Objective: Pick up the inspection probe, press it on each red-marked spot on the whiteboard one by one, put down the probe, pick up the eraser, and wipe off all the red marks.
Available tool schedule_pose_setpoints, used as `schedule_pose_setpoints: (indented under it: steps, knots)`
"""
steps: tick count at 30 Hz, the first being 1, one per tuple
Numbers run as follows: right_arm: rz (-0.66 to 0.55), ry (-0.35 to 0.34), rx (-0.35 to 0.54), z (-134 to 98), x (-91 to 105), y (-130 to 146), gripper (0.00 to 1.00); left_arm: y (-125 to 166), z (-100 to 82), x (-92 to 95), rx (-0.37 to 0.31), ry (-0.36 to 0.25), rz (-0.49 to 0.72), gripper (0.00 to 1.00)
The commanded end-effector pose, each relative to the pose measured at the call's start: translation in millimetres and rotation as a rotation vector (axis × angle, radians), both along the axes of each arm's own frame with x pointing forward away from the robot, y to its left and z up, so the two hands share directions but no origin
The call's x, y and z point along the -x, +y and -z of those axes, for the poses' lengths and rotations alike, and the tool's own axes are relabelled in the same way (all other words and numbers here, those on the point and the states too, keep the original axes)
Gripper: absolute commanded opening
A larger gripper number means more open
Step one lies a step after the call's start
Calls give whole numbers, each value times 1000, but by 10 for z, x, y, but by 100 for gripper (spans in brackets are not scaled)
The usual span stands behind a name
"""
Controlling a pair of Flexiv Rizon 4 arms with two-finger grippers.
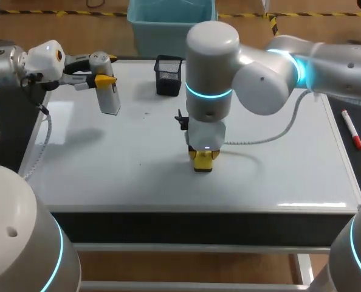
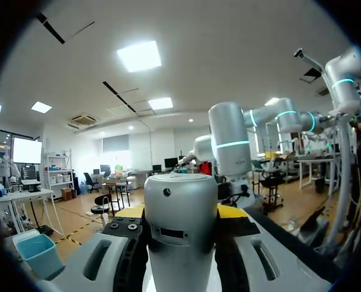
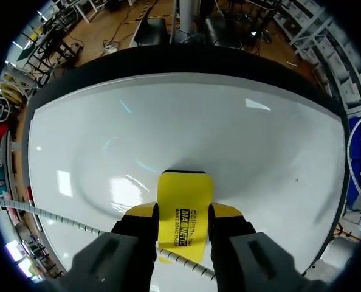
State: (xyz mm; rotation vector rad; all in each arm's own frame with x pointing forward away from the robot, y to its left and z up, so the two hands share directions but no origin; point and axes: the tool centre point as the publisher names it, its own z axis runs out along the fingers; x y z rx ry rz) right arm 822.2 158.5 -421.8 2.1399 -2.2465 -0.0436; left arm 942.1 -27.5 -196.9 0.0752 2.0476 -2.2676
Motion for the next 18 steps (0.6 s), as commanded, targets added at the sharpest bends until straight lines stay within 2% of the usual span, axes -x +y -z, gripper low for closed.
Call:
schedule_pose_setpoints:
  steps: [1, 18]
  knots:
    - [11, -5, 0, 19, -1, -176, 0, -2, -6, 5, 1, -2, -1, 0]
    - [96, -19, 30, -29, -51, -625, 0, -2, -6, 5, 1, -2, -1, 0]
